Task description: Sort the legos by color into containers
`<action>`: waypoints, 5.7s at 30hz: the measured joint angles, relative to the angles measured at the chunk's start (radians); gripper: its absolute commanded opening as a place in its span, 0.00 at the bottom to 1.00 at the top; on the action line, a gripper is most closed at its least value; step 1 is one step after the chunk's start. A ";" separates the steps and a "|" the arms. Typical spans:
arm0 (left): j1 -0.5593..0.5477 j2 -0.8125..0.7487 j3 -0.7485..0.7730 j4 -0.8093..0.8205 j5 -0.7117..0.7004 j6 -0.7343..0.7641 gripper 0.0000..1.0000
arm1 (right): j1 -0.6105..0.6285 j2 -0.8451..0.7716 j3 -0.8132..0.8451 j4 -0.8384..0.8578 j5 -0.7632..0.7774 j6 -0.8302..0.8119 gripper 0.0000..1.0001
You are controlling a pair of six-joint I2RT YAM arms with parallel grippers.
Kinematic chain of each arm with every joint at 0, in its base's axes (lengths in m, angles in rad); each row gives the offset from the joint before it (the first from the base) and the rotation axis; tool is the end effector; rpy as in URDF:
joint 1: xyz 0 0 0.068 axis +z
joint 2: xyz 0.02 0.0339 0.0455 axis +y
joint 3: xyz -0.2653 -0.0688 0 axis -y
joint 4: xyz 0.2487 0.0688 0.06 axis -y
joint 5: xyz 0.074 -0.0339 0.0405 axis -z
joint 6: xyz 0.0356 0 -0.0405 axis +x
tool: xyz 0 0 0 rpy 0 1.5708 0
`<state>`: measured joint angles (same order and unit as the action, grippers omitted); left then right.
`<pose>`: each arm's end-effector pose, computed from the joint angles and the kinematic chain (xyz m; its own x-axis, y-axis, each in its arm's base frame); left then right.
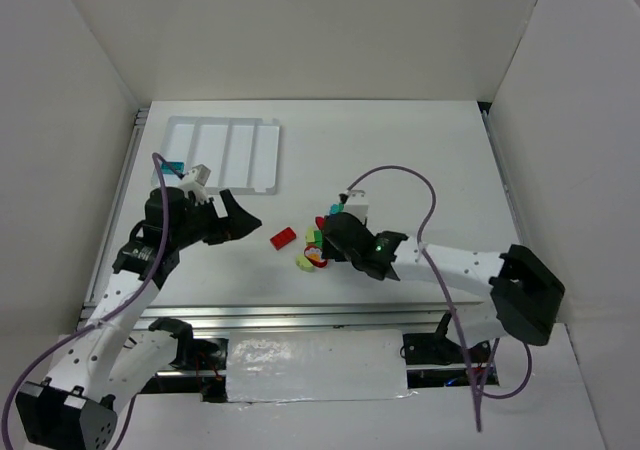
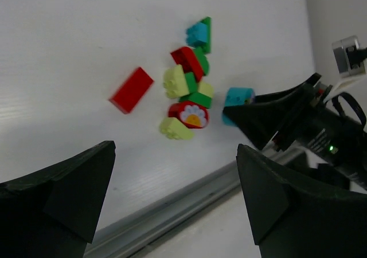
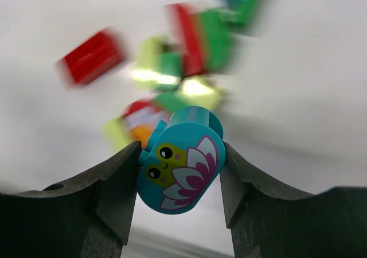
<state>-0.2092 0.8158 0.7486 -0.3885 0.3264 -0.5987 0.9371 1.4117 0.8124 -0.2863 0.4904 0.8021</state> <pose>0.1806 -0.0500 0.3025 -0.6252 -0.4130 -0.6622 0.1525 0.7675 -0.6226 0.1816 0.2188 0.2031 -0.7029 0.1143 -0.7021 -0.0419 0.9786 0.2014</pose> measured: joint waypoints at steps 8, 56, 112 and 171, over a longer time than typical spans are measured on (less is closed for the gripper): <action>-0.172 0.062 -0.119 0.234 0.128 -0.330 1.00 | 0.208 -0.239 -0.056 0.241 -0.234 -0.411 0.00; -0.340 0.386 0.352 -0.022 -0.563 -0.111 0.00 | 0.186 -0.666 -0.242 0.305 -0.179 -0.524 1.00; 0.268 1.129 1.310 -0.204 -0.614 0.089 0.99 | -0.053 -0.156 0.060 -0.044 -0.101 -0.098 1.00; -0.526 0.317 0.057 0.416 0.113 -0.354 0.90 | 0.022 -0.524 -0.120 0.187 -0.448 -0.548 0.02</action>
<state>-0.7349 1.1324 0.8055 0.0277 0.4393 -0.9524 0.9588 0.8875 0.6926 -0.0998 0.0425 0.2543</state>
